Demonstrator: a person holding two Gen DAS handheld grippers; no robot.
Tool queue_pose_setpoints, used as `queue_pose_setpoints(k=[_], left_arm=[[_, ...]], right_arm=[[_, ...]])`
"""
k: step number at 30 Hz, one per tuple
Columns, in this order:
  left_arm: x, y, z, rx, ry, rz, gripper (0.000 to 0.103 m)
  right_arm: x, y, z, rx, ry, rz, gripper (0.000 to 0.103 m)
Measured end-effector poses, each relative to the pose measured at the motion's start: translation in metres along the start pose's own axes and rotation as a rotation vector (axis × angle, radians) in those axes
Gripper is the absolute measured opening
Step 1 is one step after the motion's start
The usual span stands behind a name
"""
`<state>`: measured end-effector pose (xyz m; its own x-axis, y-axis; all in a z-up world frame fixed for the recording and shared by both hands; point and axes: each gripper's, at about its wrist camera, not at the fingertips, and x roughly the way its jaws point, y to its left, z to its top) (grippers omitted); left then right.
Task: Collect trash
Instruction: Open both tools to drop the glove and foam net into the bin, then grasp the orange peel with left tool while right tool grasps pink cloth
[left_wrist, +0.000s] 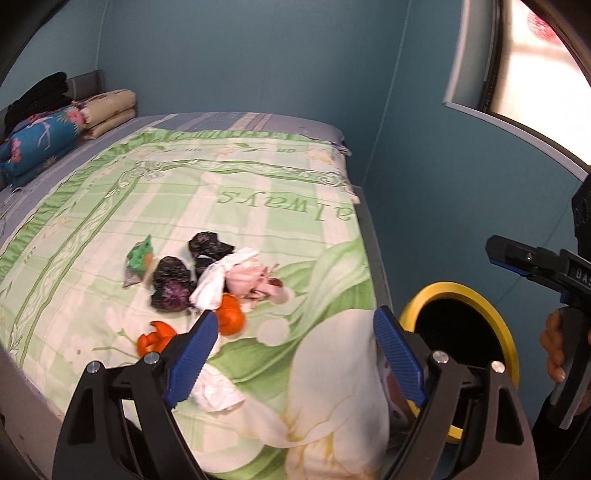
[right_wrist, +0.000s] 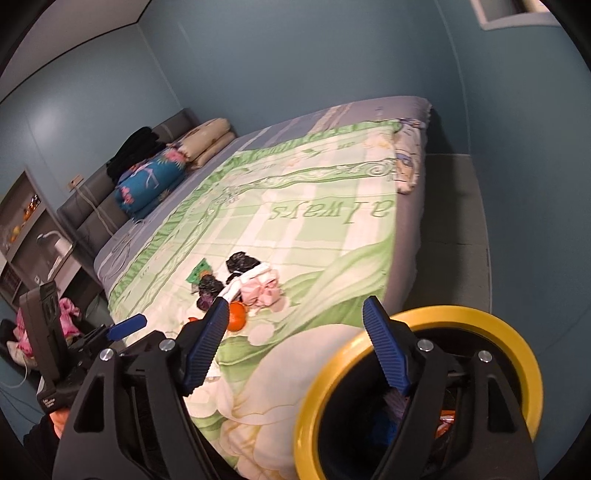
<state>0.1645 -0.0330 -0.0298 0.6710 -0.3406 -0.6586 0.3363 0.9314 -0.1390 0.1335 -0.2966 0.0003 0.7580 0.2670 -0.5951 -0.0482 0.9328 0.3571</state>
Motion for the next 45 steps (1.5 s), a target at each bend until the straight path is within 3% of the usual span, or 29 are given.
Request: queue_pose_setpoints(k=[10,21,45], left_arm=[[0.008,0.053,-0.004,-0.071,0.016,0.084,0.082],[0.040,0.104,-0.023,-0.154,0.086,0.141,0.082],[0.115,0.173,-0.054,-0.274,0.233,0.115,0.082]], right_arm=[[0.041,0.034,0.006,-0.077,0.077,0.018,0.072],[0.114,0.063,0.002,-0.185,0.158,0.034,0.072],[0.278,0.082,-0.014,-0.380,0.370,-0.060,0.072]])
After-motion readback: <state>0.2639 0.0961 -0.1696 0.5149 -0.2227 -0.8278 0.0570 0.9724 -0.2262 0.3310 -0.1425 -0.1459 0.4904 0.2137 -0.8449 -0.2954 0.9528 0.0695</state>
